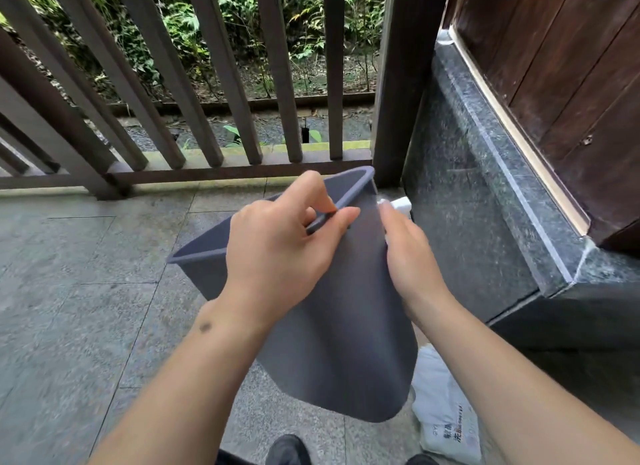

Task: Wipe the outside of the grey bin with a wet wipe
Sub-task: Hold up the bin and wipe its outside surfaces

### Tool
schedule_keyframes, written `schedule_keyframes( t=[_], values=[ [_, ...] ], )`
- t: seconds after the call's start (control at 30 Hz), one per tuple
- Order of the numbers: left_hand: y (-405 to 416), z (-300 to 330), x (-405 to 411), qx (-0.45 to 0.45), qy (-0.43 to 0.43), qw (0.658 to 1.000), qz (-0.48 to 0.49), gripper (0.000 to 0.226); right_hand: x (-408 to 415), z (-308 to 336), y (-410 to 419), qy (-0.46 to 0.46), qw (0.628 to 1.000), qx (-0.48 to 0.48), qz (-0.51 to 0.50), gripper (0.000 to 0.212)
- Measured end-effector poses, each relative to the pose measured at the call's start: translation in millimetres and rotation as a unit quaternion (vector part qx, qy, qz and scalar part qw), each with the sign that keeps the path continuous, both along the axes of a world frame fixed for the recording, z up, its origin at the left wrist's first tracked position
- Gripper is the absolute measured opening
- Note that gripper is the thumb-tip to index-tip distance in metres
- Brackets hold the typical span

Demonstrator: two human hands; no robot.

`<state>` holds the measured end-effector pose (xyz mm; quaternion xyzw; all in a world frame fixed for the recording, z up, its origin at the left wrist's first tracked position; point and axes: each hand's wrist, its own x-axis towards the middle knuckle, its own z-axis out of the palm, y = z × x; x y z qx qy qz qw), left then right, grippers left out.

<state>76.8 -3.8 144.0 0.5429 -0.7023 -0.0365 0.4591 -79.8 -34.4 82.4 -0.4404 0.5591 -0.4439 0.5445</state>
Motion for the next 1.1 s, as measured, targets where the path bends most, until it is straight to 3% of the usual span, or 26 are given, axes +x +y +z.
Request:
schedule_keyframes(
  t=[0.1, 0.2, 0.33, 0.43, 0.63, 0.73, 0.9, 0.97, 1.1],
  values=[
    [5.5, 1.5, -11.7, 0.001, -0.021, 0.999, -0.045, 0.033, -14.1, 8.5, -10.8, -0.099, 0.993, 0.062, -0.019, 0.047],
    [10.3, 1.1, -22.8, -0.013, -0.074, 0.994, -0.083, 0.03, -27.7, 14.5, -15.8, -0.069, 0.99, 0.121, -0.024, 0.052],
    [10.4, 0.4, -35.1, -0.029, -0.116, 0.988, -0.093, 0.047, -42.2, 19.1, -13.0, -0.004, 0.992, 0.124, -0.038, 0.007],
    [10.2, -3.6, -40.6, -0.046, -0.121, 0.988, -0.089, 0.054, -46.1, 20.3, -8.7, 0.024, 0.992, 0.108, -0.065, 0.019],
    [9.7, -9.8, -43.0, -0.057, -0.104, 0.991, -0.057, 0.045, -40.9, 26.9, -10.4, 0.02, 0.979, 0.064, -0.191, 0.012],
    [9.8, -10.2, -50.5, -0.032, -0.058, 0.997, -0.039, 0.047, -46.3, 31.0, -11.3, 0.055, 0.971, -0.001, -0.231, 0.016],
    [4.0, -18.0, -71.8, 0.16, 0.085, 0.983, -0.022, 0.068, -52.4, 38.0, -9.3, 0.158, 0.951, -0.109, -0.242, 0.038],
    [-1.8, -20.7, -77.0, 0.25, 0.154, 0.956, -0.026, 0.073, -47.5, 40.0, -2.7, 0.202, 0.942, -0.154, -0.221, 0.046],
    [-15.7, -26.0, -81.6, 0.4, 0.342, 0.851, -0.02, 0.077, -33.4, 34.3, 8.2, 0.268, 0.929, -0.221, -0.129, 0.038]
  ],
)
